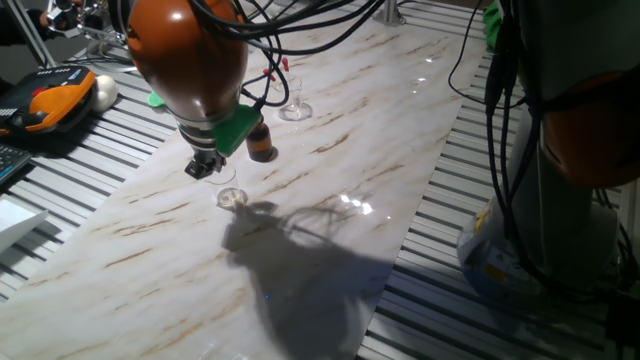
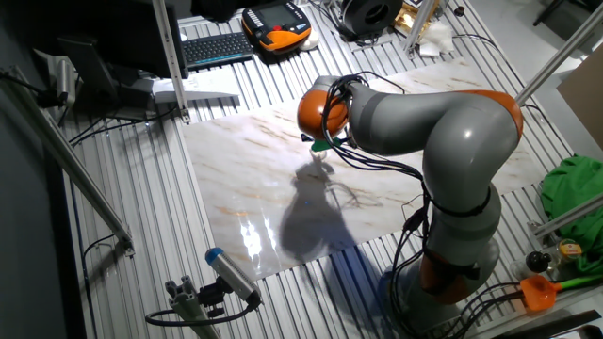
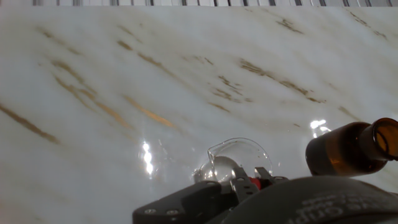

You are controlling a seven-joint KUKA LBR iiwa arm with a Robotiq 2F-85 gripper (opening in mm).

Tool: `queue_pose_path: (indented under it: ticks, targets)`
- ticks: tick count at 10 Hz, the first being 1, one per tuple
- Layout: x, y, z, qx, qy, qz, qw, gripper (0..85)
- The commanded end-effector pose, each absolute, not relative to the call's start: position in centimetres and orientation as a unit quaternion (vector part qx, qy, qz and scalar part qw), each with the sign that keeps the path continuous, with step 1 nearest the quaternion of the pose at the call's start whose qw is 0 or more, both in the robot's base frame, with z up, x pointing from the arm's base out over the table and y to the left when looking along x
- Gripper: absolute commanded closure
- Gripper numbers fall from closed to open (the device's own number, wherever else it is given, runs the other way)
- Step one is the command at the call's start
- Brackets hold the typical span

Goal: Transfer liquid using a dropper

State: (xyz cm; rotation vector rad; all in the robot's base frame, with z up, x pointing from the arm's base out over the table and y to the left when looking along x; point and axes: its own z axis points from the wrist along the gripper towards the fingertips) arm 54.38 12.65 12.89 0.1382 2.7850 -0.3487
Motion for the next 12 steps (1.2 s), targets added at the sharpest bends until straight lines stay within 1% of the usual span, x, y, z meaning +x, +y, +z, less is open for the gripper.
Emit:
queue_pose_path:
  ticks: [1,4,5,9,12]
  targets:
    - [54.36,12.72,12.83,0.05,0.977,-0.122,0.166,68.0]
    - [54.25,13.0,12.61,0.056,0.976,-0.122,0.17,68.0]
    - [54.24,13.14,12.52,0.058,0.976,-0.122,0.172,51.0]
    - [54.24,13.19,12.44,0.061,0.975,-0.12,0.174,51.0]
    - [53.94,13.49,12.7,0.06,0.976,-0.122,0.17,51.0]
